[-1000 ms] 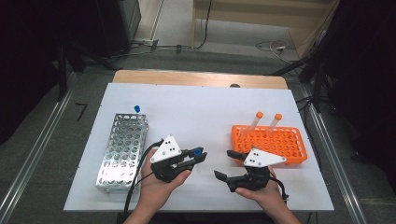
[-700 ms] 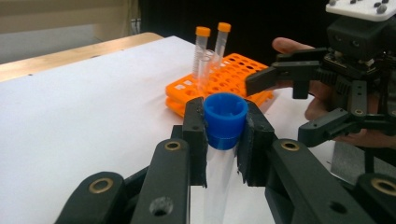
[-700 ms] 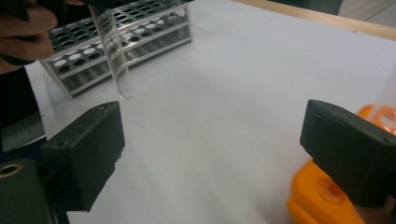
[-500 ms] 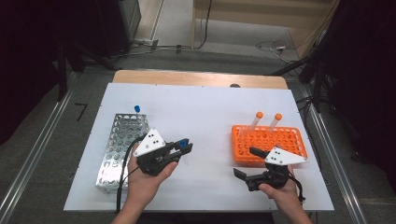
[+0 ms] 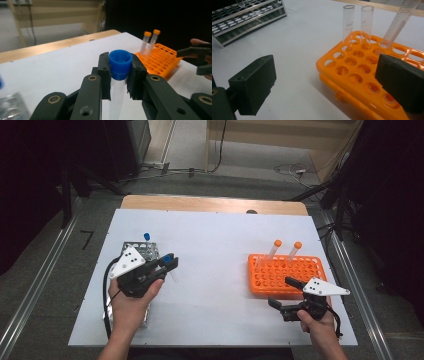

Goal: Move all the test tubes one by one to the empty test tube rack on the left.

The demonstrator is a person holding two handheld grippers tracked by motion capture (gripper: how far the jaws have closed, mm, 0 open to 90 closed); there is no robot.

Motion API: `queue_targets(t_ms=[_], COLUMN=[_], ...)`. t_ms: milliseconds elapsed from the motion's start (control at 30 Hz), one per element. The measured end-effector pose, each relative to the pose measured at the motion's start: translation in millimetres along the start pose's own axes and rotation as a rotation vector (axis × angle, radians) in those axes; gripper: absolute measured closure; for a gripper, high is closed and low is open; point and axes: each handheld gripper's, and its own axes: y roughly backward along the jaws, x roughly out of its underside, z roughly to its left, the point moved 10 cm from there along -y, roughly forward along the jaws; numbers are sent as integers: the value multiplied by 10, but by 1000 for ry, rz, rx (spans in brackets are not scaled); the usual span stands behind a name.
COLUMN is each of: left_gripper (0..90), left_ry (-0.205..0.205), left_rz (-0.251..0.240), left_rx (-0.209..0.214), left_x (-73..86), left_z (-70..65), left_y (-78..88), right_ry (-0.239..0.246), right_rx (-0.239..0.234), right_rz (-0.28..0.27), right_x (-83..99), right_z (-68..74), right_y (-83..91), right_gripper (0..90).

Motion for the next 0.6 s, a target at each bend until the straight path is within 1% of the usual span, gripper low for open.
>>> queue_targets(t_ms=[33,67,133,167,233,333,433,600], left_gripper=[761,761,761,760,761,761,761,761], left_ry=[9,9,10,15,16,22,20,35], left_rz=[-11,-11,-17,-19,-19,-21,-21,-27], left_rx=[-22,-22,-45,-54,-72,-102,-128,-174], left_x=[-38,-38,-67,-79,-94,-114,-131,-168], left_z=[93,93,187,229,313,431,537,738], left_y=[60,60,109,127,156,188,210,231], right_ry=[2,-5,-6,-13,-17,-26,-27,-29], right_rx=[5,6,8,17,18,27,29,33], right_rz=[-3,-5,-8,-9,-9,-11,-13,-13], right_x=[1,3,3,9,12,17,18,22], right_z=[-27,-46,-66,-104,-115,-158,-169,-192], right_y=[7,15,21,32,36,49,54,63], right_gripper=[21,21,21,21,21,21,22,22])
